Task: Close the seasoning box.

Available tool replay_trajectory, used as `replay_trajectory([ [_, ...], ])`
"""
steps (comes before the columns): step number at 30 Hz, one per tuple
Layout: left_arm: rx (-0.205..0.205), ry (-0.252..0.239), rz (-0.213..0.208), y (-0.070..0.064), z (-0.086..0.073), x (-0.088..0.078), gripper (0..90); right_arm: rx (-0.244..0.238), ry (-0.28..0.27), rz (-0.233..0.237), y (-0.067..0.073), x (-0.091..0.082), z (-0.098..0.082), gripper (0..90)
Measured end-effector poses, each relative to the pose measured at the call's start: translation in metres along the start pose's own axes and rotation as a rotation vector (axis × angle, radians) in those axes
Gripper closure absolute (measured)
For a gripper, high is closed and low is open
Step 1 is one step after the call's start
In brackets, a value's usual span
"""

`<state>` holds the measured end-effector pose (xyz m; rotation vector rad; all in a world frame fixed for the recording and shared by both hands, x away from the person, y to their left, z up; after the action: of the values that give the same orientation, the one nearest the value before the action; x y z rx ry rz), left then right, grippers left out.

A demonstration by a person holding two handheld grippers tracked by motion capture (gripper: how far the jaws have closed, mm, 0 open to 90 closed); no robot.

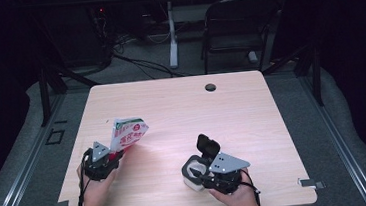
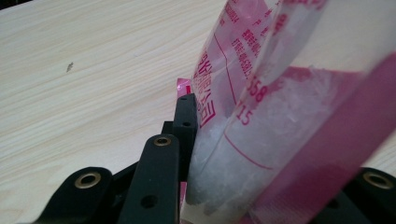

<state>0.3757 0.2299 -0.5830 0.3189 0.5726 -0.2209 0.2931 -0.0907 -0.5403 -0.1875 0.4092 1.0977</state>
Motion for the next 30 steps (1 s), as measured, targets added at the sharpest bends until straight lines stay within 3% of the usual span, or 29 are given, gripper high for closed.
replay_trajectory([
  [22,0.051,0.051,0.13,0.015,-0.01,0.007,74.5,0.0,-0.002,-0.004,0.0,0.0,0.0,58.0],
  [30,0.088,0.064,0.192,0.019,-0.012,0.008,74.5,0.004,0.0,-0.004,-0.001,-0.001,0.0,57.8],
])
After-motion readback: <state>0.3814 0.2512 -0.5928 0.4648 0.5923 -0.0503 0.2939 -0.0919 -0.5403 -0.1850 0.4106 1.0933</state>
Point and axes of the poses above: each handheld gripper's, and its own axes: x roughly forward along the jaws, z roughly out of its top, y roughly to its left, the point moved 6 cm from there along x, roughly forward along the jaws, and after that the axes turned 14 degrees about z, right-handed, at the moved point
